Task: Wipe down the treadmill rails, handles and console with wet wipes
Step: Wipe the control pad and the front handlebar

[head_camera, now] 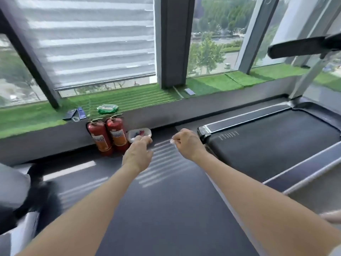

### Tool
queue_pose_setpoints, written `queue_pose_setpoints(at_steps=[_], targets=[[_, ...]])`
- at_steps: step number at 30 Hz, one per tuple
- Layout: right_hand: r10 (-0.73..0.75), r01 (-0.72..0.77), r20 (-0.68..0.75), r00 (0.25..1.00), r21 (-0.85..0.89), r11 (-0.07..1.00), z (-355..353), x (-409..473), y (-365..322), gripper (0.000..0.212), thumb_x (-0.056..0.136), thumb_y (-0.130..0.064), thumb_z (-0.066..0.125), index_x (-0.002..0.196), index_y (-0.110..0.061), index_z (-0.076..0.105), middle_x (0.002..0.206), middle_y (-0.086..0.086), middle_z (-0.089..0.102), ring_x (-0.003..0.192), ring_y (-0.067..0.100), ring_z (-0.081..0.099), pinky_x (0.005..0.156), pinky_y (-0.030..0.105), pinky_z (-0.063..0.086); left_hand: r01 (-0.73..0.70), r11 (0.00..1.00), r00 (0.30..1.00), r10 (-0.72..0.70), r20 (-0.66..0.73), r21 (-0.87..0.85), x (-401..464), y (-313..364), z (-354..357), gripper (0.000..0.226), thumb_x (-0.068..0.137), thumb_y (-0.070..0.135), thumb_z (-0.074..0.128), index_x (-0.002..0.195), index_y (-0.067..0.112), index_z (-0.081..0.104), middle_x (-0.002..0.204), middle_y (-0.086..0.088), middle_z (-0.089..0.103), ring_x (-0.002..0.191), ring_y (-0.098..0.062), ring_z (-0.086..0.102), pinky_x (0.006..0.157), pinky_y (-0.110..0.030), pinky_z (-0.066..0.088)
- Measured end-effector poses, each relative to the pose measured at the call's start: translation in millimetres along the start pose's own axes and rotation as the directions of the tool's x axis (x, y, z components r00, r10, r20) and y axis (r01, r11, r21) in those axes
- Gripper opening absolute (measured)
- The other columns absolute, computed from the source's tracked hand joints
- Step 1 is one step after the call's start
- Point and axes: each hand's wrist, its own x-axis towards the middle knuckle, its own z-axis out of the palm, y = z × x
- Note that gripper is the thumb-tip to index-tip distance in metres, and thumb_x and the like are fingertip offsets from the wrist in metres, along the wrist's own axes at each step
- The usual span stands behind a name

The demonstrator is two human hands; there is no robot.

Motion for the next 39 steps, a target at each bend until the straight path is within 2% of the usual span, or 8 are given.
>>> queue_pose_setpoints(at_steps=[5, 8, 10, 15, 19, 23, 29, 39], targets=[[-0.081, 0.078, 0.095, 0.992, 0.043, 0.996, 3, 113, 7, 0.025, 0.096, -0.019, 0.051, 0.114, -0.012, 0.067, 0.114, 0.008, 0.054, 0.110, 0.025, 0.052, 0.086, 0.023, 0.035, 0.110, 0.994, 0.993, -0.111, -0.044, -0.009, 85, -11, 1, 0.035, 0.092, 0.019, 0.055, 0.126, 0.022, 0.051, 0.124, 0.001, 0.046, 0.110, -0.021, 0.056, 0.093, -0.042, 0.046], [-0.159, 0.150, 0.143, 0.977, 0.072, 0.986, 21, 175, 9, 0.027, 0.095, -0.015, 0.050, 0.113, -0.009, 0.068, 0.114, 0.011, 0.055, 0.108, 0.026, 0.051, 0.089, 0.029, 0.039, 0.200, 0.979, 0.978, -0.201, -0.062, -0.030, 145, -29, 10, 0.029, 0.091, 0.020, 0.056, 0.120, 0.020, 0.054, 0.119, -0.001, 0.047, 0.105, -0.023, 0.057, 0.089, -0.044, 0.048], [-0.186, 0.174, 0.163, 0.969, 0.088, 0.981, 31, 219, 11, 0.025, 0.093, -0.013, 0.051, 0.109, -0.008, 0.069, 0.111, 0.012, 0.056, 0.105, 0.027, 0.053, 0.089, 0.033, 0.043, 0.212, 0.977, 0.976, -0.212, -0.048, -0.021, 188, -42, 18, 0.029, 0.090, 0.020, 0.056, 0.119, 0.020, 0.054, 0.118, -0.001, 0.047, 0.105, -0.023, 0.057, 0.089, -0.044, 0.048], [-0.143, 0.137, 0.179, 0.973, 0.047, 0.989, 46, 345, 23, 0.024, 0.091, -0.006, 0.049, 0.103, -0.006, 0.069, 0.104, 0.012, 0.055, 0.100, 0.030, 0.055, 0.083, 0.032, 0.045, 0.208, 0.978, 0.978, -0.208, -0.025, 0.002, 313, -69, 27, 0.026, 0.091, 0.018, 0.053, 0.117, 0.016, 0.053, 0.118, -0.003, 0.046, 0.104, -0.026, 0.054, 0.089, -0.043, 0.046], [-0.135, 0.126, 0.165, 0.977, 0.064, 0.990, 46, 437, 26, 0.028, 0.093, -0.004, 0.047, 0.112, -0.009, 0.067, 0.112, 0.008, 0.057, 0.106, 0.026, 0.055, 0.092, 0.034, 0.044, 0.202, 0.979, 0.979, -0.202, -0.007, -0.003, 408, -82, 19, 0.024, 0.092, 0.019, 0.051, 0.116, 0.019, 0.053, 0.114, -0.003, 0.045, 0.102, -0.026, 0.053, 0.086, -0.041, 0.045], [-0.136, 0.122, 0.171, 0.976, 0.087, 0.989, 57, 522, 25, 0.023, 0.093, -0.007, 0.051, 0.111, -0.009, 0.066, 0.110, 0.007, 0.057, 0.104, 0.024, 0.056, 0.090, 0.033, 0.044, 0.231, 0.973, 0.972, -0.231, 0.039, 0.004, 484, -98, 12, 0.027, 0.092, 0.022, 0.052, 0.119, 0.020, 0.051, 0.118, -0.001, 0.044, 0.105, -0.024, 0.053, 0.088, -0.040, 0.044], [-0.137, 0.117, 0.248, 0.959, 0.093, 0.989, 122, 666, 29, 0.014, 0.092, -0.010, 0.055, 0.103, -0.010, 0.064, 0.106, 0.007, 0.057, 0.100, 0.024, 0.055, 0.084, 0.032, 0.044, 0.335, 0.942, 0.941, -0.334, 0.046, -0.011, 607, -160, 29, 0.030, 0.092, 0.021, 0.053, 0.122, 0.020, 0.051, 0.121, -0.002, 0.045, 0.107, -0.024, 0.054, 0.092, -0.042, 0.044], [-0.066, 0.052, 0.453, 0.889, 0.042, 0.998, 242, 847, 58, 0.026, 0.091, -0.002, 0.047, 0.110, -0.011, 0.062, 0.116, 0.005, 0.054, 0.103, 0.026, 0.055, 0.085, 0.031, 0.042, 0.490, 0.870, 0.867, -0.479, 0.139, -0.058, 779, -261, 91, 0.032, 0.091, 0.018, 0.053, 0.124, 0.019, 0.050, 0.124, -0.003, 0.046, 0.113, -0.024, 0.051, 0.095, -0.041, 0.042]])
